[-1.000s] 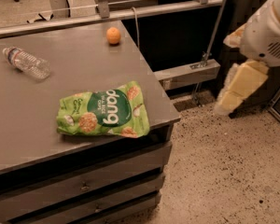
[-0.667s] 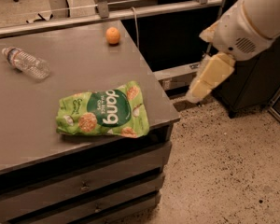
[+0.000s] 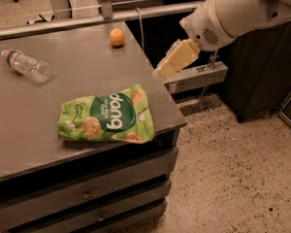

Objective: Move orange near green rice chip bag

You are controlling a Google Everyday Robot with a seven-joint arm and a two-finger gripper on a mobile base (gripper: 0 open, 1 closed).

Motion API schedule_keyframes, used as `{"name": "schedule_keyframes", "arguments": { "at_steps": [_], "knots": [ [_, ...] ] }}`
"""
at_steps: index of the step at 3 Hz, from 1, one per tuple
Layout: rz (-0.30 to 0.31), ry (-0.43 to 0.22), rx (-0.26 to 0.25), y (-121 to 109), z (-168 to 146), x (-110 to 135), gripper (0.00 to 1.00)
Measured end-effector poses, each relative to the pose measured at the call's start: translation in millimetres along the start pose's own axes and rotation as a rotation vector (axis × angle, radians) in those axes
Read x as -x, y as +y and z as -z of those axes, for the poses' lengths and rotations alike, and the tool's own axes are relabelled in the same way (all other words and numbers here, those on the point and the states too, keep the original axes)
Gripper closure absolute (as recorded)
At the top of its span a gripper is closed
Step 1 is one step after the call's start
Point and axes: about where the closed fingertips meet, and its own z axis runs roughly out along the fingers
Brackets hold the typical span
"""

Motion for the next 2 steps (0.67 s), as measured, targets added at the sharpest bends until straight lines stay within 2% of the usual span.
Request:
{"name": "schedule_keyframes", "arguments": {
  "at_steps": [1, 2],
  "knots": [
    [0.000, 0.000, 0.000, 0.1, 0.0, 0.1, 0.00],
    [0.008, -0.029, 0.016, -1.4, -10.0, 6.3, 0.00]
  ]
}}
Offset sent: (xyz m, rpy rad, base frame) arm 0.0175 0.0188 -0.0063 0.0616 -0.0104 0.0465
